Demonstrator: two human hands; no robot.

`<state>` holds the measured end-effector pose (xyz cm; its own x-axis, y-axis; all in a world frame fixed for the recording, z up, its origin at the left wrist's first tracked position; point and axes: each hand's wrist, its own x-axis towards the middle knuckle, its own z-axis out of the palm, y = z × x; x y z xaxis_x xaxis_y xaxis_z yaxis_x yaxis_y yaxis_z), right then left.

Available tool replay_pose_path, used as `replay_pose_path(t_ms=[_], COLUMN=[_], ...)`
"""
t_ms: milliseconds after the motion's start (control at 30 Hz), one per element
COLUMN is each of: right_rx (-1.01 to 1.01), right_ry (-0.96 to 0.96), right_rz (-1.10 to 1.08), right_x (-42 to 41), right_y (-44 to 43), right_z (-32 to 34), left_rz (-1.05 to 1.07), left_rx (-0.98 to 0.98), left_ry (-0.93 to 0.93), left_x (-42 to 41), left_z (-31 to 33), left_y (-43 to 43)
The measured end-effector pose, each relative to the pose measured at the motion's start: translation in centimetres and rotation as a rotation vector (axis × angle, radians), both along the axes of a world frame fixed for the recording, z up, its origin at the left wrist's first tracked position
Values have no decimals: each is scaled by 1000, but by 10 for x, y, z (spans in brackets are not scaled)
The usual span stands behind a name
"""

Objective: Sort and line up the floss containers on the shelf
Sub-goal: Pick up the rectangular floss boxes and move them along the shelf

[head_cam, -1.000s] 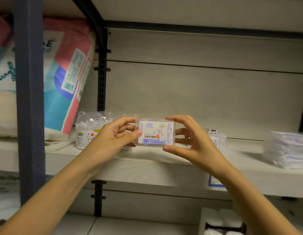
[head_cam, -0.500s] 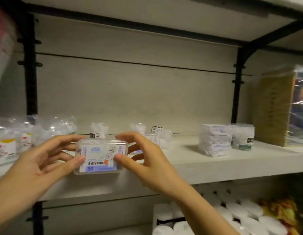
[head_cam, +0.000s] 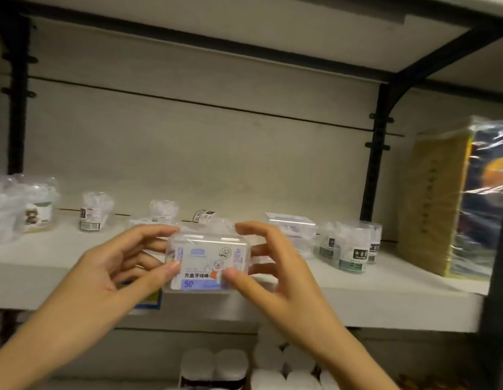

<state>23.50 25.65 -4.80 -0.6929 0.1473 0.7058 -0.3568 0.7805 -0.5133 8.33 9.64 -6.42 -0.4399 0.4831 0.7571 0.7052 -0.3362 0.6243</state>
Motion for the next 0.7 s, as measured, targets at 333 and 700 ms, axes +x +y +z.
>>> replay_pose_path(t_ms=[333,700], right_rx=[215,-9], right_ry=[14,-240], right_rz=[-248,-348], right_x=[51,51], right_y=[68,97], right_z=[8,3], left_rz=[-72,127], left_rx=[-314,-618], left_ry=[86,329], left_x=[48,41], left_z=[23,22], left_y=[65,94])
